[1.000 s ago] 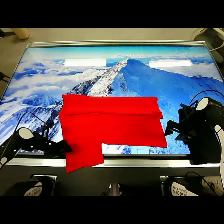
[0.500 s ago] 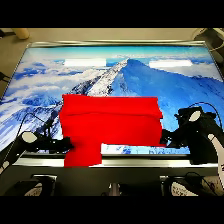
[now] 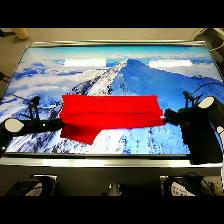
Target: Fold the shirts.
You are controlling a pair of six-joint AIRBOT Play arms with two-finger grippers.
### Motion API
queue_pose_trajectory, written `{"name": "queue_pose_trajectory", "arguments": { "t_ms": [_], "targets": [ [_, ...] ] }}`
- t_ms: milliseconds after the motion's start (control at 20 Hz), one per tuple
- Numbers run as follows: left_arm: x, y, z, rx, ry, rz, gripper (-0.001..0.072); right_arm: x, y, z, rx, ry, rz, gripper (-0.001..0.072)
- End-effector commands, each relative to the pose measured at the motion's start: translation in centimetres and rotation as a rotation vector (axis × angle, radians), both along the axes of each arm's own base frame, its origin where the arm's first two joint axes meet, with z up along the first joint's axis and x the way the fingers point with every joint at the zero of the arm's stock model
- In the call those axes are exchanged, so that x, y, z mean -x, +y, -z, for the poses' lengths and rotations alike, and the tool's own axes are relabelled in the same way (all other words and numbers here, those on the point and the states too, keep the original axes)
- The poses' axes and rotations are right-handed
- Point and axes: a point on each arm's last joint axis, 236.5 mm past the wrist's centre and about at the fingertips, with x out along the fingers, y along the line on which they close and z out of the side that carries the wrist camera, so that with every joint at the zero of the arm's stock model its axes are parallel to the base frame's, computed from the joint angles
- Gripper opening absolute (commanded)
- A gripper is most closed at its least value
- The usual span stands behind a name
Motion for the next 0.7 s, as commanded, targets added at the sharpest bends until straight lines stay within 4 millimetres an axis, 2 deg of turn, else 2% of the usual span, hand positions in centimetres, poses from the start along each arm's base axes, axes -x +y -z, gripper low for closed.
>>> {"name": "queue_pose_trajectory", "arguments": {
  "t_ms": [0, 150, 300, 400, 450, 500, 550, 600, 650],
  "targets": [
    [-6.6, 0.9, -4.0, -0.022, -0.145, -0.045, 0.0022, -6.5, -0.4, -3.8, 0.048, -0.187, 0.019, 0.0016],
    [-11.8, 0.9, -2.6, -0.023, -0.107, -0.045, 0.0023, -11.3, 0.6, -2.5, 0.068, -0.233, -0.004, 0.0017],
    [-16.1, 0.8, -1.0, -0.022, -0.084, -0.041, 0.0023, -14.3, 1.3, 0.5, 0.05, -0.196, 0.037, 0.0018],
    [-16.5, 0.4, 2.0, 0.002, 0.018, -0.055, 0.0024, -14.2, 0.9, 3.6, 0.044, -0.113, 0.084, 0.002],
    [-16.0, 0.1, 3.8, 0.018, 0.078, -0.064, 0.0068, -13.7, 1.1, 4.9, 0.036, -0.07, 0.088, 0.0029],
    [-15.5, -0.3, 5.1, 0.035, 0.129, -0.063, 0.024, -13.3, 1.2, 5.7, 0.032, -0.042, 0.081, 0.015],
    [-15.2, -0.3, 5.5, 0.042, 0.147, -0.062, 0.0433, -13.0, 1.2, 5.8, 0.035, -0.036, 0.06, 0.0423],
    [-15.2, 0.0, 5.2, 0.04, 0.14, -0.06, 0.0477, -12.7, 0.8, 5.4, 0.056, -0.042, 0.008, 0.0621],
    [-15.3, 0.4, 4.2, 0.033, 0.113, -0.048, 0.0476, -12.3, 0.1, 4.7, 0.085, -0.04, -0.045, 0.0641]
  ]
}}
